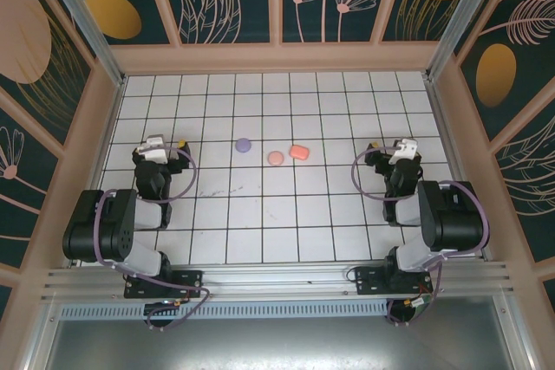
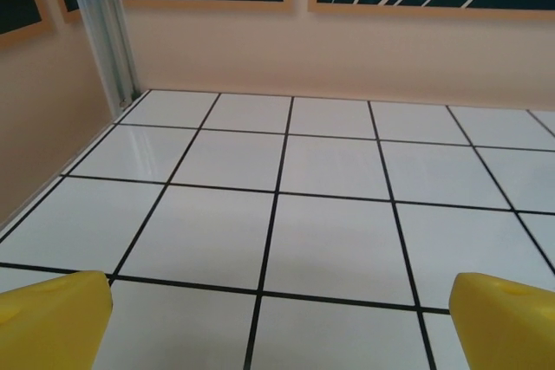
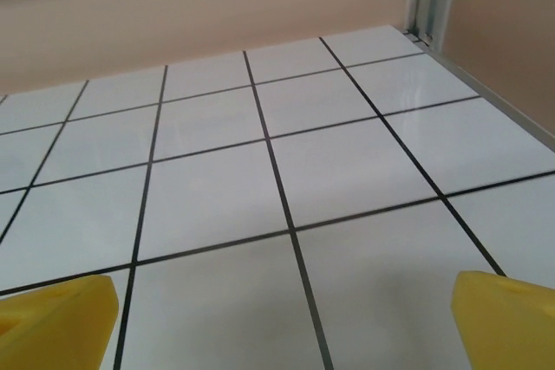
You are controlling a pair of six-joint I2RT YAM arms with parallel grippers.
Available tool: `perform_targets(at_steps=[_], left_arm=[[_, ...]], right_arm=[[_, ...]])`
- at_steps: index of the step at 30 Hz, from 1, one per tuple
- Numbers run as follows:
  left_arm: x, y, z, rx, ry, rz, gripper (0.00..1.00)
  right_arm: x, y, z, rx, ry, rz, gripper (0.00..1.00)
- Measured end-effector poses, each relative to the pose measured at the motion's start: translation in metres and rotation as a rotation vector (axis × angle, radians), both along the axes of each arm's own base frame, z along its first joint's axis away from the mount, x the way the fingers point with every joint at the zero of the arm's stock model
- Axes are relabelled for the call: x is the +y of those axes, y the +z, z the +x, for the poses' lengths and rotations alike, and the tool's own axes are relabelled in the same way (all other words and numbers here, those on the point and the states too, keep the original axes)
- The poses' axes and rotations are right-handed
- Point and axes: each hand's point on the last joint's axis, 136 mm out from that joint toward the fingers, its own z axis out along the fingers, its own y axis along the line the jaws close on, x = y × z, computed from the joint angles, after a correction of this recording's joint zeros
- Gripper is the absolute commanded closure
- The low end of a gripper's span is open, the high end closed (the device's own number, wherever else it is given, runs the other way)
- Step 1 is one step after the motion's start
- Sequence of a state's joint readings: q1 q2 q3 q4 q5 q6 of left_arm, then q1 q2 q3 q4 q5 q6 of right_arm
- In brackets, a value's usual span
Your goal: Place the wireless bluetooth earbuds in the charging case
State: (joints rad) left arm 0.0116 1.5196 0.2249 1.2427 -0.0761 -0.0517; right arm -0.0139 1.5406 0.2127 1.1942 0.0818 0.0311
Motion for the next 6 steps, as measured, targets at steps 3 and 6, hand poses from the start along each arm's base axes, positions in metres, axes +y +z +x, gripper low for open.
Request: perform_targets(at_steps=[3,6], left_arm=[[-0.0031,0.0,0.0002,0.0,-0.017,-0.008,0.01],[-0.0036,0.0,0.0003,0.0,-0.02,-0.008,0.01]], right_arm=[[0.0013,0.0039,0.0035,-0.011,0.026,0.008,0.01],[0.004,0.0057,0.0049,-0.016,0.046,0.013,0.01]])
